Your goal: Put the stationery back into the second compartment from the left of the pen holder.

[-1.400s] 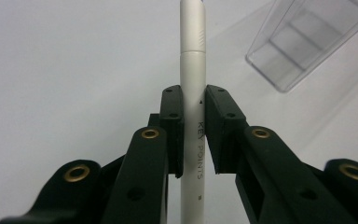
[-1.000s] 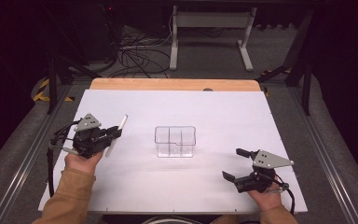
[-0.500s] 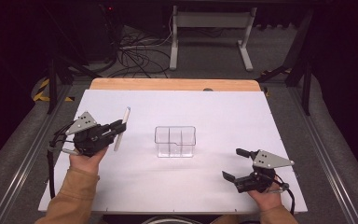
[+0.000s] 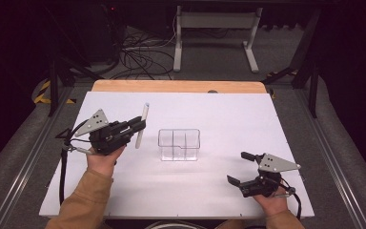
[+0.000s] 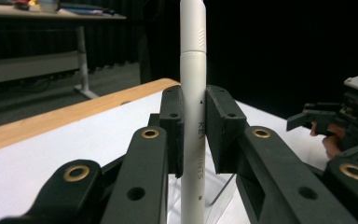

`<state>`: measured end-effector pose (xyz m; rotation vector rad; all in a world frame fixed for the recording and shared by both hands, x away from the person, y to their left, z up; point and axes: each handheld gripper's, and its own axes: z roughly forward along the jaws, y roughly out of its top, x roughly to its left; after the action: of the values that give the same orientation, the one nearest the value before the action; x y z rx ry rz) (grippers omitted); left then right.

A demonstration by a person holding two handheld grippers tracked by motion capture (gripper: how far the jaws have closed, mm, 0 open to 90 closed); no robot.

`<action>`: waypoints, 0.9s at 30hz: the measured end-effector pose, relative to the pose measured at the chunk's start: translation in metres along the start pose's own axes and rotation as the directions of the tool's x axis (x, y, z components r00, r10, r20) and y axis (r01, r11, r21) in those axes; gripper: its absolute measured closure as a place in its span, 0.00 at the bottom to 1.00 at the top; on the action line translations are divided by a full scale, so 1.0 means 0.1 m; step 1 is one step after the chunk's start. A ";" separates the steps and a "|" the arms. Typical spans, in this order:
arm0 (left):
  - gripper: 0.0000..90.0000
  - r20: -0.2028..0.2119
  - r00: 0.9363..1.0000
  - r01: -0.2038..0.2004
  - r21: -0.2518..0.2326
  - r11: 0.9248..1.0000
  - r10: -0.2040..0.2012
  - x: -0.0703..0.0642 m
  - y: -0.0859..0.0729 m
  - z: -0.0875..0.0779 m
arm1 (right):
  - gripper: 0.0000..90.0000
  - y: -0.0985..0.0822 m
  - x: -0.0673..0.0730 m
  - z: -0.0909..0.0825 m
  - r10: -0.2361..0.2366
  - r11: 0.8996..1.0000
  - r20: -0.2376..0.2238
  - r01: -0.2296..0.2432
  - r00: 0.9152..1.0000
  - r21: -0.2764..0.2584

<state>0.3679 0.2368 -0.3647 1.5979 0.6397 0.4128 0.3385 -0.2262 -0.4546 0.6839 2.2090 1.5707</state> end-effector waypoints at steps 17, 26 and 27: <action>0.87 0.056 0.997 -0.051 -0.010 0.999 0.052 -0.21 0.07 0.46 | 0.03 -0.01 0.00 0.00 -0.004 1.000 -0.004 0.004 1.000 0.005; 0.87 0.080 0.994 -0.079 -0.015 0.997 0.080 -0.32 0.06 0.67 | 0.03 -0.01 0.01 0.00 -0.002 1.000 -0.008 0.002 1.000 0.004; 0.87 0.081 0.993 -0.084 -0.014 0.996 0.085 -0.33 0.06 0.69 | 0.03 -0.02 0.01 0.00 -0.001 1.000 -0.008 0.001 1.000 0.004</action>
<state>0.3851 0.1626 -0.3644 1.6270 0.5083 0.4111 0.3376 -0.2259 -0.4561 0.6786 2.2185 1.5719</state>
